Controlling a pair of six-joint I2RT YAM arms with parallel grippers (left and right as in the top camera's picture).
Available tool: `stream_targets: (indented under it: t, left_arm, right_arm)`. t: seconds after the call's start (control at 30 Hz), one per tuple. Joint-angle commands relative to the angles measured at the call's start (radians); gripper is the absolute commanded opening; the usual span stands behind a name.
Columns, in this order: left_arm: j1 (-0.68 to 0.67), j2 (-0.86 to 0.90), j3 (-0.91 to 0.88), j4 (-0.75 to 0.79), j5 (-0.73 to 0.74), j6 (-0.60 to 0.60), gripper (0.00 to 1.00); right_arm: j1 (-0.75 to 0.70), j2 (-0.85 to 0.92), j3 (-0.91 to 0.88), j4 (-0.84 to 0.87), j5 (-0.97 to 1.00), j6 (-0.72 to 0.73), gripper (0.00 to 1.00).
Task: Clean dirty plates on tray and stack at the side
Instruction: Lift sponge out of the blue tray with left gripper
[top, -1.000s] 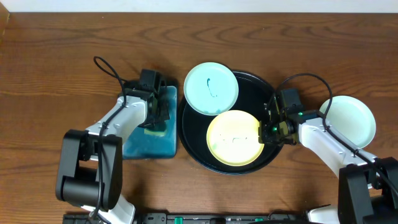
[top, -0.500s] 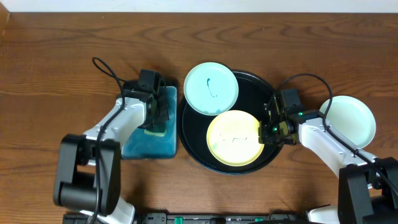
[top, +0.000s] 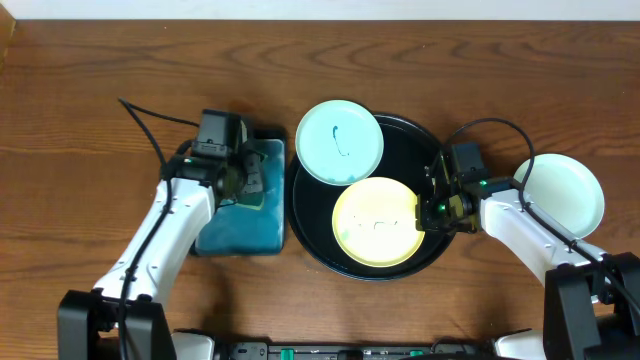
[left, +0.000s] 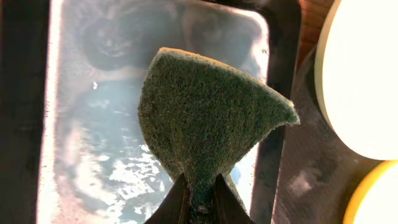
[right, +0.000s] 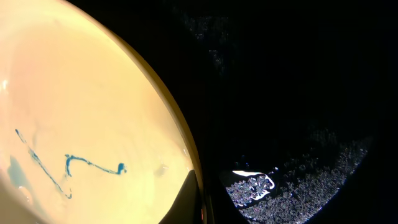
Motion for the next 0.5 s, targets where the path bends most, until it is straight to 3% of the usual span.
stream_targets:
  t: [0.0,0.3,0.47]
  left_arm:
    - [0.053,-0.014,-0.003,0.0,0.137,0.071,0.07]
    - [0.226,-0.014,-0.003,-0.005,0.49,0.216,0.07]
    - [0.303,-0.014,-0.003,-0.014,0.539,0.222,0.07]
  right_arm:
    - [0.011,0.007,-0.006,-0.002,0.009,0.018,0.01]
    - [0.011,0.007,-0.006,-0.003,0.009,0.018,0.01]
    - [0.011,0.007,-0.006,-0.003,0.01,0.018,0.01]
